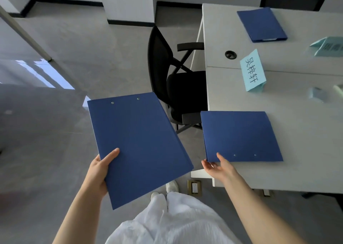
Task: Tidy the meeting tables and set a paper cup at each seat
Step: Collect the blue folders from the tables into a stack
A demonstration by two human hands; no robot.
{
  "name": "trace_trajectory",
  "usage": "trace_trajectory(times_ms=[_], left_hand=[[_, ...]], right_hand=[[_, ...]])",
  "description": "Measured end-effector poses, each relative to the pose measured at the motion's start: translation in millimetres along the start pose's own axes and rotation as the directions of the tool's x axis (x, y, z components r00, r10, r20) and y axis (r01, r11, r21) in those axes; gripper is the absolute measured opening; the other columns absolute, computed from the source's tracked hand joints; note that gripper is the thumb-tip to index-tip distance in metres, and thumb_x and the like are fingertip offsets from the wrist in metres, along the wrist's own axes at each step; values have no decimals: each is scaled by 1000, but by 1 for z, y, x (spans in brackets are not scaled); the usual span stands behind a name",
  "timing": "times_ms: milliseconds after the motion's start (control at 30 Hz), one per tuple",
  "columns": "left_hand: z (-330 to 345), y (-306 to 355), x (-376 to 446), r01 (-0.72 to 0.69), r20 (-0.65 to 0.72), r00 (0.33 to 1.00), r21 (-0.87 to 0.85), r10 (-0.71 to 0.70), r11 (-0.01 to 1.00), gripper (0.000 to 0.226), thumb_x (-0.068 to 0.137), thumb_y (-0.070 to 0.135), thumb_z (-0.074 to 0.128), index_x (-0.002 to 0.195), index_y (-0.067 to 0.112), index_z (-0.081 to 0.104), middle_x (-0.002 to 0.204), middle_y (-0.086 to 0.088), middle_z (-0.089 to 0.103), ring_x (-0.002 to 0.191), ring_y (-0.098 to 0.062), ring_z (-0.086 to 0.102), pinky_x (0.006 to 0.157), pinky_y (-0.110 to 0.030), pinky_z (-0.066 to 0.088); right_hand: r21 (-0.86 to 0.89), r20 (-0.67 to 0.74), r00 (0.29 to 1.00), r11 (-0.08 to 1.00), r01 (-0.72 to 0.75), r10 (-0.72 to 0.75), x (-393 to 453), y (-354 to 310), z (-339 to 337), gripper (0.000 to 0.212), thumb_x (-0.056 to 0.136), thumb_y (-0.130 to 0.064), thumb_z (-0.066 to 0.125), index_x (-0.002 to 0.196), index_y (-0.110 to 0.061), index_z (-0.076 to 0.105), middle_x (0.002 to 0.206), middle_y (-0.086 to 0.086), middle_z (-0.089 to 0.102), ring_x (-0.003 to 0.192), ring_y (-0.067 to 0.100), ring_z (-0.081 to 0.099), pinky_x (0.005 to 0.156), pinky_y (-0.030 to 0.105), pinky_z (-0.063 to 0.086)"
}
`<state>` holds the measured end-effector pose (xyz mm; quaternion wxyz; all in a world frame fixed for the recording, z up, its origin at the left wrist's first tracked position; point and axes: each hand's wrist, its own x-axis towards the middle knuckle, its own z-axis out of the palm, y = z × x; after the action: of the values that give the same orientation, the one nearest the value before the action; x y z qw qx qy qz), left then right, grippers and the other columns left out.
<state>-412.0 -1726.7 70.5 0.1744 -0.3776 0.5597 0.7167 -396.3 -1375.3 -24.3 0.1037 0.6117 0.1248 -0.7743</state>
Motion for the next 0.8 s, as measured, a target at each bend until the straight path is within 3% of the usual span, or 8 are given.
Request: trace_trajectory(times_ms=[133,233,300,367,500,600,800], left_hand=[[4,0,0,4,5,1000,9,-4,1000,33,87,24,69,118,13,63,103,-9,75,89,-33,70,73,-44,56],[7,2,1,7,14,1000,5,-8,1000,36,87,25,70,120,13,62,107,-10,74,93,-34,70,75,-45,56],[10,3,1,8,20,1000,2,-8,1000,36,87,25,70,120,13,62,107,-10,74,94,-34,70,75,-45,56],[14,4,1,0,21,1000,-2,0,1000,36,87,25,70,120,14,63,106,-9,75,93,-33,70,75,-45,56],[23,8,3,-20,43,999,6,20,1000,31,88,25,69,117,14,64,101,-7,76,88,-30,72,71,-42,56],[30,13,3,-34,52,998,12,33,999,26,88,26,68,112,16,65,97,-6,77,81,-27,74,69,-41,57],[39,23,5,-56,38,998,25,55,998,30,87,29,70,113,14,65,104,-10,75,89,-32,72,72,-43,57]], right_hand=[[17,10,998,998,62,-62,-3,2,0,47,92,-34,61,129,-9,46,96,14,57,91,22,61,79,28,55],[93,49,970,968,235,-240,-8,4,1,43,97,-26,52,135,-11,42,99,13,60,81,23,66,57,30,59],[168,64,930,922,349,-363,-18,4,4,38,100,-20,47,137,-12,41,103,14,61,74,20,67,52,27,58],[248,149,903,899,360,-403,-34,6,9,32,101,-18,43,133,-13,44,101,15,63,58,13,62,49,21,53],[279,336,877,925,257,-344,-64,7,18,18,102,-13,35,104,-10,53,76,11,67,40,6,42,43,14,42],[219,436,854,954,205,-283,-81,4,23,23,102,-13,36,94,-7,57,76,10,65,37,5,40,42,13,41],[-197,624,778,949,246,-72,-89,-14,30,19,97,-17,43,107,-9,57,76,7,58,38,7,34,43,15,35]])
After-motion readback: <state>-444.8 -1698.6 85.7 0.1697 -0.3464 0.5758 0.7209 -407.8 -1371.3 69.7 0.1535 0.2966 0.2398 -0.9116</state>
